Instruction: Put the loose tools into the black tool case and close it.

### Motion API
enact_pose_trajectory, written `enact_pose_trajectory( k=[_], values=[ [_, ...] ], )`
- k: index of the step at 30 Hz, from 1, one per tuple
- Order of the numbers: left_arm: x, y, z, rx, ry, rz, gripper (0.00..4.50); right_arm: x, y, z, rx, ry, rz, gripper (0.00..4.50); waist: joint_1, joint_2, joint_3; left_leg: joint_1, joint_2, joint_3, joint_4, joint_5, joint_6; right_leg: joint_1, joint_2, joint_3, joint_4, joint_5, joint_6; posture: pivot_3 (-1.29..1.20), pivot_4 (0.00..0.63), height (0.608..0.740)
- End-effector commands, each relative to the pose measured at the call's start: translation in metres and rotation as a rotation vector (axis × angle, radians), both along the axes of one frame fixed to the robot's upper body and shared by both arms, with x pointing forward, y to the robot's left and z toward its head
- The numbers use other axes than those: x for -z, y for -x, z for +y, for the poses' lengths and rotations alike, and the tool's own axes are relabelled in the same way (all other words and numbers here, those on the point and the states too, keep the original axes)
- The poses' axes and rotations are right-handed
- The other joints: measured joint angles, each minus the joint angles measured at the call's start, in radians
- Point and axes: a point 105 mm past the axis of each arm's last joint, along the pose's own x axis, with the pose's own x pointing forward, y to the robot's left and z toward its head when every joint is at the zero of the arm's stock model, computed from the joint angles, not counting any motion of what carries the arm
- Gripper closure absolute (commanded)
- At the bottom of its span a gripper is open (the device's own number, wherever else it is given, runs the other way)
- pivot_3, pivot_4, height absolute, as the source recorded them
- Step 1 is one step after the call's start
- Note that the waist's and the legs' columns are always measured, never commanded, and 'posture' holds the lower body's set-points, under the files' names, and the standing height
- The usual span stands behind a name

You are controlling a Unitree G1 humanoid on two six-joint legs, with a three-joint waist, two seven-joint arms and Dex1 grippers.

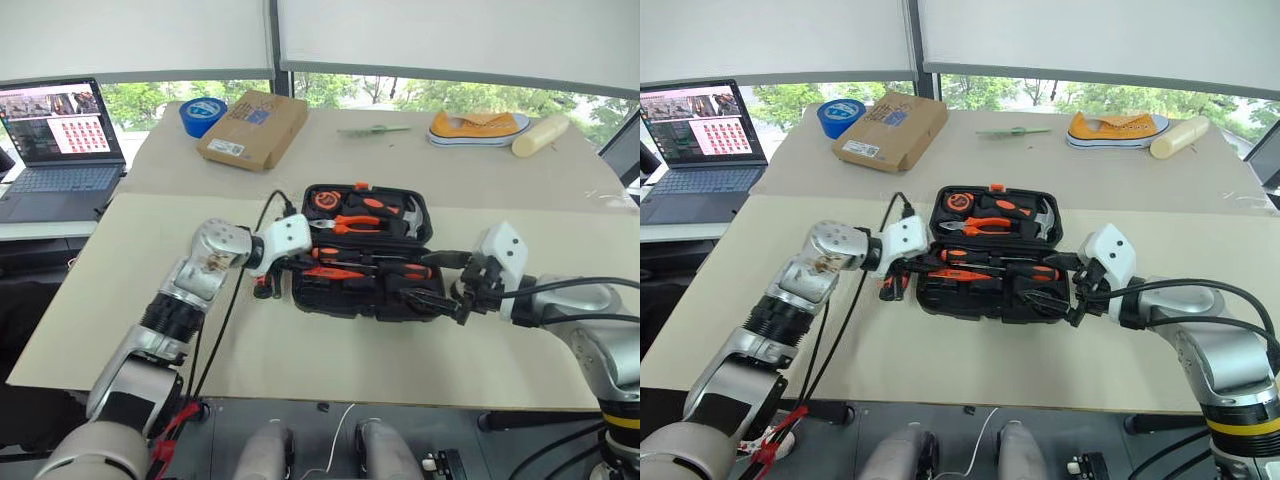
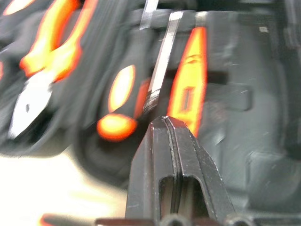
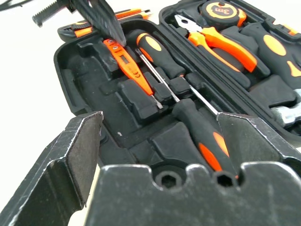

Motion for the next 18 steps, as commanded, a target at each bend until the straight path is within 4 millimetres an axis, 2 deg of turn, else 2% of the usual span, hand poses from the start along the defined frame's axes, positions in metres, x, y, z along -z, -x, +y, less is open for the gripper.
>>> enact_pose_trajectory(
  k=[1,2,5,10,12,14,18],
  values=[
    [-0.038,0.014,0.034,-0.125,0.134,0.004,3.97,-0.016,0.002,0.009,-0.056,-0.012,-0.072,0.00,-0.005,0.000,0.000,0.000,0.000,0.000,-0.001,0.000,0.000,0.000,0.000,0.000,0.000,0.000,0.000,0.00,0.150,0.735],
    [-0.040,0.023,0.051,-0.180,0.151,0.025,3.79,-0.018,0.004,0.012,-0.074,-0.019,-0.075,0.00,-0.008,0.000,0.000,0.000,0.000,0.000,-0.001,0.000,0.000,0.000,0.000,0.000,0.000,0.000,0.000,0.00,0.150,0.735],
    [-0.028,0.052,0.108,-0.404,0.136,0.084,2.68,-0.022,0.008,0.021,-0.144,-0.034,-0.080,0.00,-0.022,0.000,0.000,0.002,0.001,0.000,-0.003,0.000,0.000,-0.001,-0.001,0.001,0.000,0.000,0.000,0.00,0.150,0.735],
    [0.001,0.098,0.170,-0.726,0.065,0.162,0.79,-0.023,0.010,0.028,-0.228,-0.011,-0.088,0.00,-0.014,0.000,0.000,0.001,0.001,0.000,-0.004,0.000,-0.001,-0.002,-0.002,-0.001,0.000,-0.001,-0.001,0.00,0.150,0.735],
    [0.006,0.107,0.176,-0.794,0.065,0.189,0.06,-0.024,0.011,0.030,-0.253,-0.004,-0.090,0.00,-0.003,0.000,0.000,0.001,0.001,-0.001,-0.004,0.000,-0.001,-0.001,-0.004,-0.002,0.000,-0.001,-0.001,0.00,0.150,0.735],
    [0.006,0.108,0.173,-0.800,0.070,0.194,0.02,-0.024,0.011,0.032,-0.263,-0.002,-0.092,0.00,0.014,0.000,0.000,0.001,0.000,-0.003,-0.004,0.000,-0.002,0.001,-0.006,-0.006,-0.003,-0.001,-0.001,0.00,0.150,0.735],
    [-0.003,0.090,0.140,-0.788,0.138,0.236,0.02,-0.025,0.013,0.034,-0.274,0.002,-0.093,0.00,0.033,-0.001,0.000,0.002,-0.002,-0.008,-0.003,0.002,-0.005,0.004,-0.008,-0.012,-0.004,-0.001,-0.001,0.00,0.150,0.735]
  ],
)
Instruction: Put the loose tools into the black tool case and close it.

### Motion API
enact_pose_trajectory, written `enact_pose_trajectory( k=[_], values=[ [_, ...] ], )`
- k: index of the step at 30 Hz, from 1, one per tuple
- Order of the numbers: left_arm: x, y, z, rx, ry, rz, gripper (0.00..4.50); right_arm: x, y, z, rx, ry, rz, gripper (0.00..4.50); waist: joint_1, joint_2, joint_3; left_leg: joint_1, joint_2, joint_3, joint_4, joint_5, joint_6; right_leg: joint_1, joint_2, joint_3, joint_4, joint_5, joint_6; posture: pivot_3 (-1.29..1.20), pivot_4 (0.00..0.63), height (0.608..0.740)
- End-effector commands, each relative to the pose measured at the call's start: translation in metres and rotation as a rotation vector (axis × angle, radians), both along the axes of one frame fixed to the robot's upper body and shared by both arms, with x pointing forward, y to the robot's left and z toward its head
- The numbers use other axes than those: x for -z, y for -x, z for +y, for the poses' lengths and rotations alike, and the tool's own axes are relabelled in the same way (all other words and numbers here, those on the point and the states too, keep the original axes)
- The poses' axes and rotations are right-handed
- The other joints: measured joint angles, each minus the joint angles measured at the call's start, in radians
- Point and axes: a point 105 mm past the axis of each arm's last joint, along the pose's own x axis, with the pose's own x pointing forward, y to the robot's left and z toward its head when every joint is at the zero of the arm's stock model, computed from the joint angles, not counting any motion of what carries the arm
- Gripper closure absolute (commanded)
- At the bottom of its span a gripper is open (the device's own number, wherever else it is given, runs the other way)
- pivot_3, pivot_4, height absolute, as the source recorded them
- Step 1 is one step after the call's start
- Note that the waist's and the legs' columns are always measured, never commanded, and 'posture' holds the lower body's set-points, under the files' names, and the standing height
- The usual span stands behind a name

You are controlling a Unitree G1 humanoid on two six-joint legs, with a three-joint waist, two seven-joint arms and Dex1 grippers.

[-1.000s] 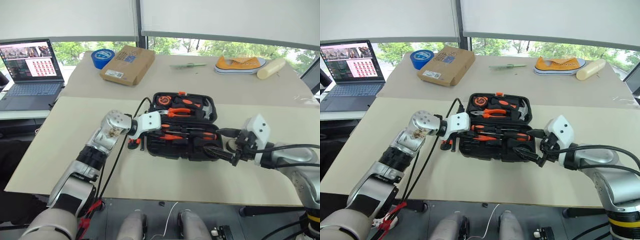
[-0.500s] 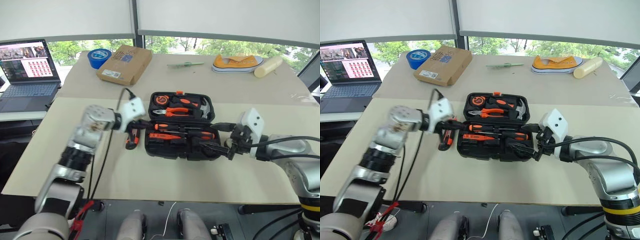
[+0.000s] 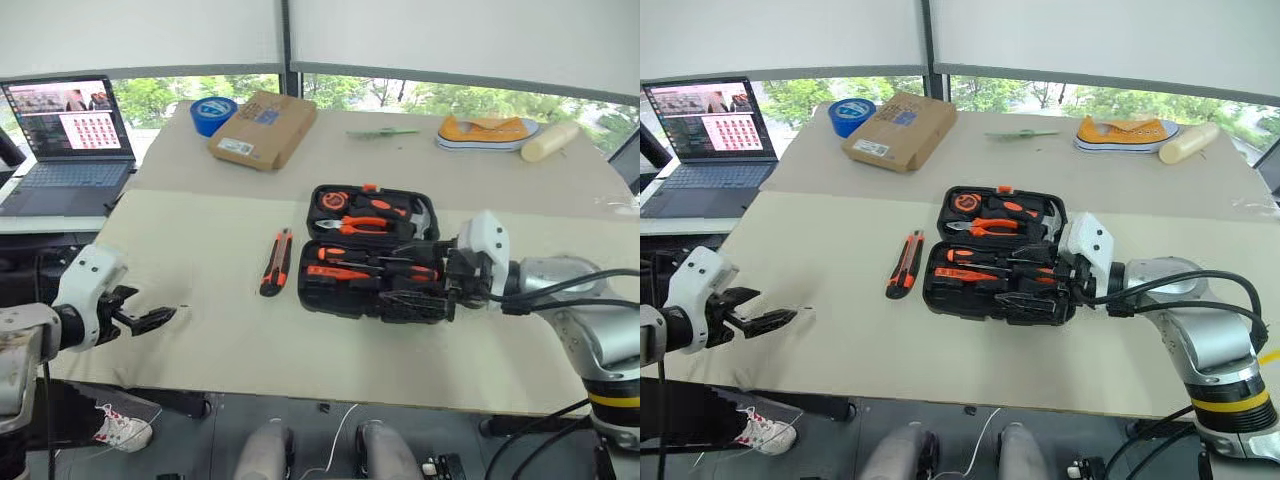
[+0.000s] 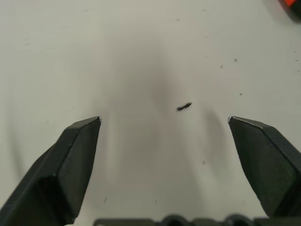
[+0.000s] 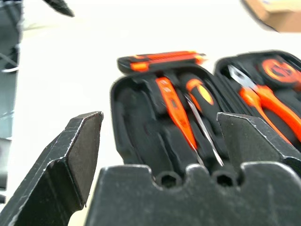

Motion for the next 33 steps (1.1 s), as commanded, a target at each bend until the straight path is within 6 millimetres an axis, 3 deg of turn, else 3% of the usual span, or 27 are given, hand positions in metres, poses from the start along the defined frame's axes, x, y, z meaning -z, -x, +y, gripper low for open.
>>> enact_pose_trajectory(
  k=[1,7,12,18,27,30,33],
  values=[
    [-0.017,-0.017,-0.035,0.029,0.034,-0.012,0.02,-0.010,0.004,0.002,-0.022,0.004,-0.051,0.00,0.005,0.000,0.000,0.000,0.000,0.000,0.000,0.000,0.000,0.000,0.000,0.000,0.001,0.000,0.000,0.00,0.150,0.735],
    [-0.017,-0.049,-0.077,0.002,0.012,0.088,0.02,-0.009,0.007,0.003,-0.003,0.000,-0.060,0.00,-0.010,0.000,0.000,-0.001,-0.001,-0.001,0.000,0.001,-0.001,0.000,0.004,0.000,0.005,0.000,-0.001,0.00,0.150,0.735],
    [-0.008,-0.072,-0.098,-0.032,-0.013,0.117,0.02,-0.005,0.009,0.004,0.026,-0.007,-0.076,0.00,-0.028,-0.001,0.000,0.000,0.000,-0.002,-0.001,0.001,-0.001,-0.001,0.005,0.001,0.005,0.000,-0.002,0.00,0.150,0.735],
    [-0.004,-0.083,-0.134,0.025,-0.001,0.127,0.02,0.001,0.011,0.007,0.051,-0.010,-0.083,0.00,-0.026,-0.001,0.000,-0.001,0.000,-0.003,-0.001,0.001,-0.001,-0.002,0.005,0.001,0.005,0.000,-0.002,0.00,0.150,0.735],
    [0.021,-0.090,-0.145,0.058,-0.070,0.179,0.02,-0.002,0.011,0.004,0.090,-0.027,-0.099,0.00,-0.021,0.000,0.000,-0.001,0.000,-0.003,-0.001,0.001,-0.002,-0.002,0.005,0.001,0.005,0.000,-0.002,0.00,0.150,0.735],
    [0.024,-0.092,-0.145,0.078,-0.081,0.182,0.76,-0.005,0.010,0.002,0.107,-0.034,-0.108,0.00,-0.020,0.000,0.000,-0.001,0.000,-0.003,-0.001,0.001,-0.002,-0.001,0.004,0.001,0.005,0.000,-0.002,0.00,0.150,0.735],
    [0.028,-0.093,-0.142,0.086,-0.090,0.186,1.89,-0.006,0.009,0.000,0.117,-0.039,-0.110,0.00,-0.018,0.000,0.000,0.000,-0.001,-0.003,-0.001,0.001,-0.002,-0.001,0.004,0.001,0.005,0.000,-0.002,0.00,0.150,0.735]
  ],
)
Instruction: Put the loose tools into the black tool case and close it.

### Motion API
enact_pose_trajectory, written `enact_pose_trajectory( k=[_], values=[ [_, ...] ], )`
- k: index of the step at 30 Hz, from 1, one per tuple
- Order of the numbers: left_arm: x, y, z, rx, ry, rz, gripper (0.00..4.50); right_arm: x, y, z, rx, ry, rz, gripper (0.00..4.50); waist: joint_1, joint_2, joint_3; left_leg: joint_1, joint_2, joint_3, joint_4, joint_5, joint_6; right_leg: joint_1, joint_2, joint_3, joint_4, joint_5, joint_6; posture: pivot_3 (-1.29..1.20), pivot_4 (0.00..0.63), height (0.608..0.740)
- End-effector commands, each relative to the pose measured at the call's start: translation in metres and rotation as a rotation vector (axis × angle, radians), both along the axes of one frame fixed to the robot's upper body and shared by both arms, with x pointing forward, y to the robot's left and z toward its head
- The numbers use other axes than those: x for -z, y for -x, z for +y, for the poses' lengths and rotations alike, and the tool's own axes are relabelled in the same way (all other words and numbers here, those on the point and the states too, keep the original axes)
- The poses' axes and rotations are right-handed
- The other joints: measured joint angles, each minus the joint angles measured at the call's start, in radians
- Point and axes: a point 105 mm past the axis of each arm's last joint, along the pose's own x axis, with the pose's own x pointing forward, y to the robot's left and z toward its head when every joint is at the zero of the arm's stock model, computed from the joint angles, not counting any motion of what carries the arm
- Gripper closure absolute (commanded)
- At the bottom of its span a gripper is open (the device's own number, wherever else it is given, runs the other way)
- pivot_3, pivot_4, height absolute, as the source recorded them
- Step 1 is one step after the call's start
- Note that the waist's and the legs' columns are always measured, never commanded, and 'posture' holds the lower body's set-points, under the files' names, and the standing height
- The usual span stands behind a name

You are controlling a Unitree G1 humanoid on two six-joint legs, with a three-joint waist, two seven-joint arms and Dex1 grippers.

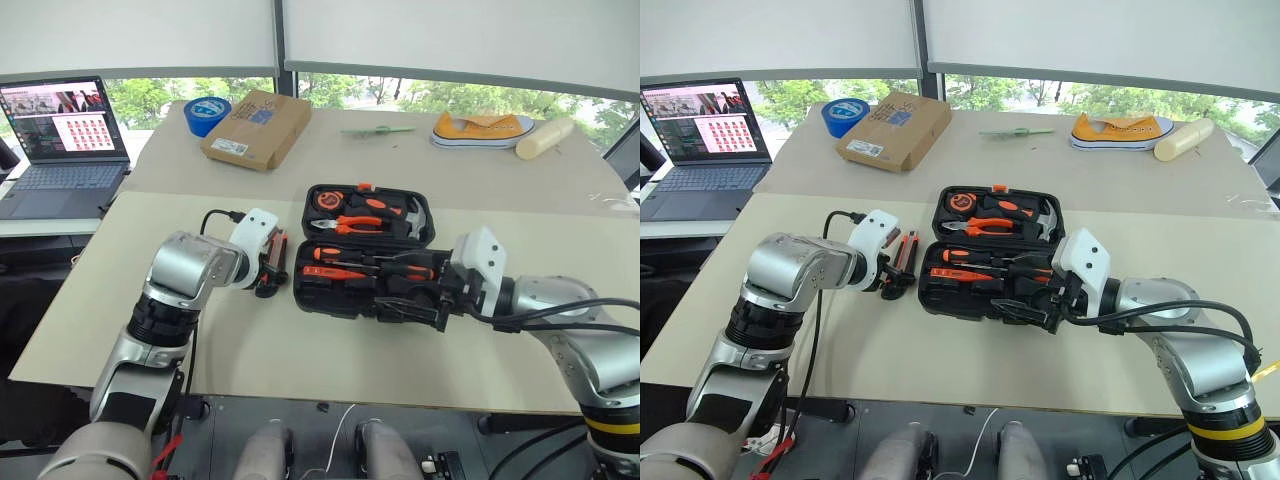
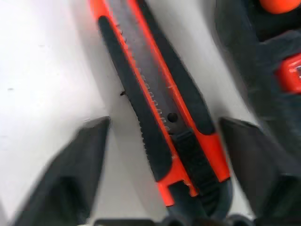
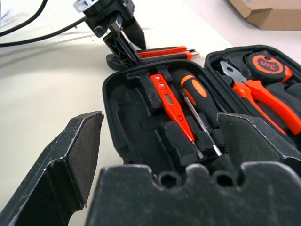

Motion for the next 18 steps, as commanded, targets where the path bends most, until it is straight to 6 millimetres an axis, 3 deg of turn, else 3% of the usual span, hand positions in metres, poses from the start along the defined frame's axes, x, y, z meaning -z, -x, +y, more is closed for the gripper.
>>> enact_pose_trajectory(
  k=[1,3,9,11,13,15,18],
  values=[
    [0.002,-0.003,0.002,0.015,-0.018,-0.001,2.35,-0.014,0.002,-0.002,0.009,-0.018,-0.063,0.00,0.000,0.000,0.000,0.000,0.000,0.000,0.000,0.000,0.000,0.000,0.000,0.000,0.000,0.000,0.000,0.00,0.150,0.735],
    [0.001,-0.006,0.012,-0.003,-0.029,-0.013,2.78,-0.013,0.005,-0.003,0.004,-0.013,-0.056,0.00,0.001,0.000,0.000,0.000,0.000,0.000,0.000,0.000,0.000,0.000,0.000,0.000,0.000,0.000,0.000,0.00,0.150,0.735],
    [-0.013,-0.019,0.053,-0.024,-0.076,-0.103,2.77,-0.012,0.012,-0.008,-0.003,-0.018,-0.007,0.00,-0.009,0.000,0.000,0.000,0.000,0.000,0.000,0.000,0.000,-0.001,0.001,0.000,0.000,0.000,0.000,0.00,0.150,0.735],
    [-0.042,-0.039,0.064,0.132,-0.188,-0.339,2.77,-0.007,0.021,-0.013,-0.023,0.006,0.053,0.00,-0.009,0.000,0.000,0.000,0.000,0.000,-0.001,0.000,0.000,-0.001,0.002,0.000,0.000,0.000,-0.001,0.00,0.150,0.735],
    [-0.069,-0.041,0.045,0.355,-0.133,-0.475,2.77,-0.004,0.022,-0.021,0.003,0.033,0.064,0.00,-0.004,0.000,0.000,-0.001,0.000,0.000,-0.001,0.000,0.000,-0.002,0.002,-0.001,-0.001,-0.001,-0.002,0.00,0.150,0.735],
    [-0.088,-0.028,0.017,0.581,-0.024,-0.524,2.77,-0.002,0.023,-0.028,0.025,0.052,0.069,0.00,0.005,0.000,0.000,-0.002,0.001,0.001,-0.001,0.000,0.000,-0.002,0.001,-0.002,-0.002,-0.001,-0.002,0.00,0.150,0.735],
    [-0.095,0.001,-0.014,0.907,0.032,-0.500,2.77,-0.001,0.027,-0.035,0.037,0.075,0.078,0.00,0.024,0.000,0.000,-0.007,0.000,0.000,0.002,0.000,0.000,-0.002,-0.002,-0.005,-0.004,-0.001,-0.001,0.00,0.150,0.735]
  ],
)
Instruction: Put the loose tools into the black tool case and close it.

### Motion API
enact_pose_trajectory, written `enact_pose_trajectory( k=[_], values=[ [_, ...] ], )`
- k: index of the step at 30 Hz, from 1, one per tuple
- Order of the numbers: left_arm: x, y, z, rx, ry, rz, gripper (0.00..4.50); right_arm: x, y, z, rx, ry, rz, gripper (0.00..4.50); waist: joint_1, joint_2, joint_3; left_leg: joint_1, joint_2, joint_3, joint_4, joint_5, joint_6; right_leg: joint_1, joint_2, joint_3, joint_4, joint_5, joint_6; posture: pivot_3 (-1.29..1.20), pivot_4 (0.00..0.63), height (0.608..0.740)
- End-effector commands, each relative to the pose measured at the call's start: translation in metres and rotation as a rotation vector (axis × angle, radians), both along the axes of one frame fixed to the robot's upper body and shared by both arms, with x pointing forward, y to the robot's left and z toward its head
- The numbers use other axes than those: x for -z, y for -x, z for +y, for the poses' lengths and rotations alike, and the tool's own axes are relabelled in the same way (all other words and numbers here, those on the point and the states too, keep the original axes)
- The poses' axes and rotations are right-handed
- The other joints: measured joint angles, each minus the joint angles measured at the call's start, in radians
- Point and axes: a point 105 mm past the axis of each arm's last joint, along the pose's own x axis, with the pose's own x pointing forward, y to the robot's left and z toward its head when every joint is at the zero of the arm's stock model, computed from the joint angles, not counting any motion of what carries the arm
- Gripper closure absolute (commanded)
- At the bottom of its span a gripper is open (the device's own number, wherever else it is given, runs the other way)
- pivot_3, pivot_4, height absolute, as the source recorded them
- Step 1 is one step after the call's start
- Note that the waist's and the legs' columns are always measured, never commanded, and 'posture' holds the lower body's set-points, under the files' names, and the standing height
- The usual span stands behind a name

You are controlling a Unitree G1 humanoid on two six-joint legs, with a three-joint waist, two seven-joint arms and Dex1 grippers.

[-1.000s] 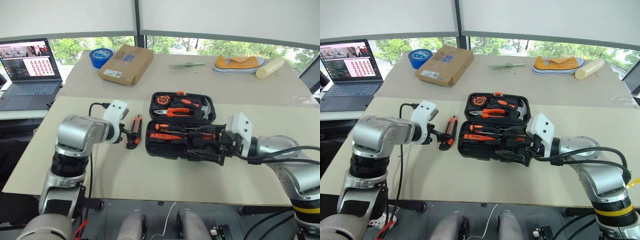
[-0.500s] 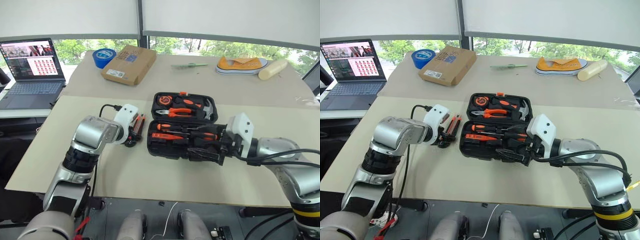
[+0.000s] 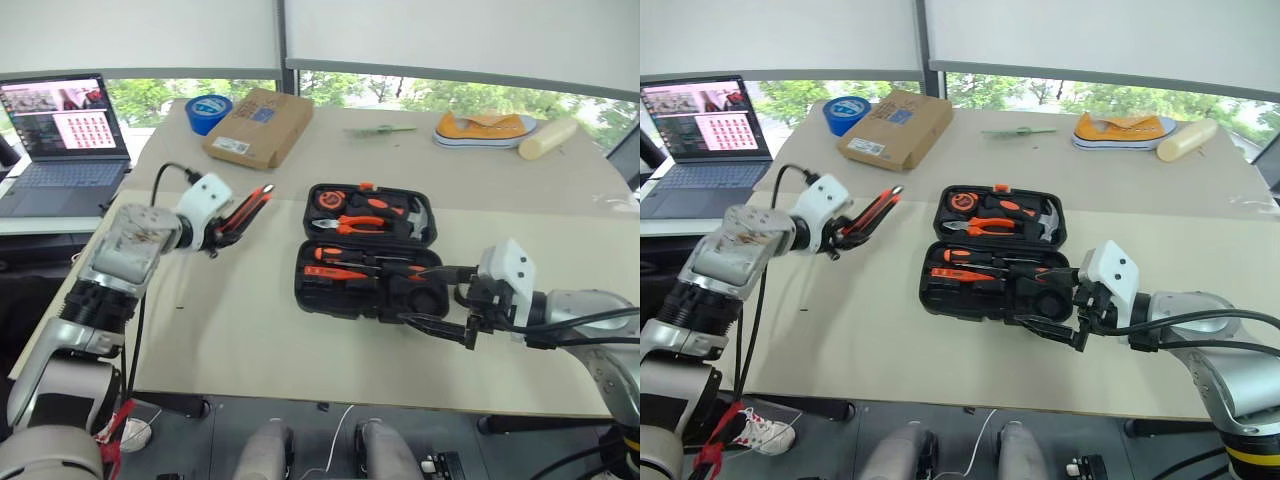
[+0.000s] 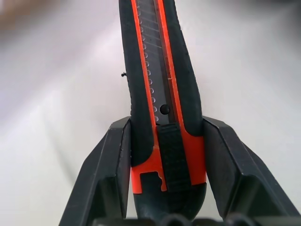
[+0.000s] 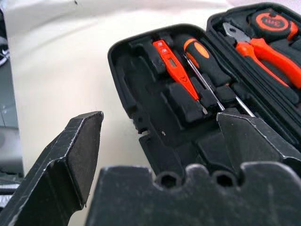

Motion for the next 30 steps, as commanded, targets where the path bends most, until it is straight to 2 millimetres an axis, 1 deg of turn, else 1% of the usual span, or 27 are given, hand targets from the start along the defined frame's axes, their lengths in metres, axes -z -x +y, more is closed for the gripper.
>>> enact_pose_trajectory(
  k=[1,3,5,7,9,12,14,18,23,27,30],
  values=[
    [-0.024,0.032,-0.039,0.379,-0.015,-0.037,2.77,-0.011,0.005,-0.008,0.004,0.027,-0.047,0.00,0.003,0.000,0.000,0.000,0.000,0.001,0.001,0.000,0.001,0.000,0.000,0.001,0.000,0.000,0.000,0.00,0.150,0.735],
    [-0.019,0.039,-0.058,0.489,-0.047,0.012,2.77,-0.011,0.005,-0.012,0.028,0.028,-0.044,0.00,0.003,0.000,0.000,0.001,-0.001,0.003,0.001,-0.001,0.002,0.001,0.000,0.002,-0.001,0.001,0.001,0.00,0.150,0.735],
    [-0.014,0.045,-0.072,0.564,-0.082,0.042,2.77,-0.010,0.006,-0.014,0.040,0.031,-0.043,0.00,0.001,0.000,0.000,0.001,-0.002,0.003,0.002,-0.001,0.003,0.001,0.001,0.002,0.000,0.000,0.002,0.00,0.150,0.735],
    [-0.001,0.050,-0.085,0.622,-0.169,0.080,2.77,-0.009,0.008,-0.015,0.048,0.034,-0.044,0.00,0.000,0.000,0.000,0.001,-0.002,0.003,0.002,-0.001,0.003,0.001,0.002,0.001,0.000,0.000,0.002,0.00,0.150,0.735],
    [0.014,0.052,-0.095,0.655,-0.262,0.114,2.77,-0.009,0.010,-0.015,0.057,0.032,-0.047,0.00,-0.006,0.000,0.000,0.001,-0.001,0.003,0.002,-0.002,0.003,0.001,0.003,0.002,0.000,0.000,0.002,0.00,0.150,0.735],
    [0.027,0.047,-0.105,0.626,-0.317,0.144,2.77,-0.009,0.011,-0.016,0.075,0.030,-0.054,0.00,-0.012,0.000,0.000,0.001,0.000,0.002,0.002,-0.002,0.004,0.001,0.004,0.002,0.000,0.000,0.002,0.00,0.150,0.735],
    [0.034,0.050,-0.109,0.657,-0.363,0.141,2.77,-0.008,0.012,-0.017,0.088,0.028,-0.057,0.00,-0.018,0.000,0.000,0.001,0.000,0.002,0.002,-0.002,0.004,0.001,0.004,0.002,0.000,0.000,0.002,0.00,0.150,0.735],
    [0.039,0.058,-0.116,0.723,-0.381,0.144,2.77,-0.007,0.013,-0.017,0.102,0.024,-0.062,0.00,-0.023,0.000,0.000,0.002,0.001,0.001,0.001,-0.002,0.004,0.000,0.005,0.002,0.001,0.000,0.001,0.00,0.150,0.735],
    [0.047,0.048,-0.115,0.713,-0.449,0.137,2.77,-0.008,0.011,-0.016,0.122,0.013,-0.078,0.00,-0.020,0.000,0.000,0.001,0.000,0.001,0.002,-0.002,0.004,0.001,0.004,0.002,0.001,0.000,0.002,0.00,0.150,0.735],
    [0.050,0.047,-0.113,0.723,-0.472,0.167,2.77,-0.007,0.012,-0.014,0.125,0.008,-0.082,0.00,-0.020,0.000,0.000,0.001,0.000,0.001,0.002,-0.002,0.004,0.001,0.005,0.002,0.000,0.000,0.002,0.00,0.150,0.735],
    [0.050,0.047,-0.117,0.737,-0.465,0.167,2.77,-0.006,0.013,-0.014,0.129,0.006,-0.085,0.00,-0.020,0.000,0.000,0.001,0.001,0.001,0.002,-0.002,0.004,0.001,0.005,0.002,0.001,0.000,0.002,0.00,0.150,0.735]
  ],
)
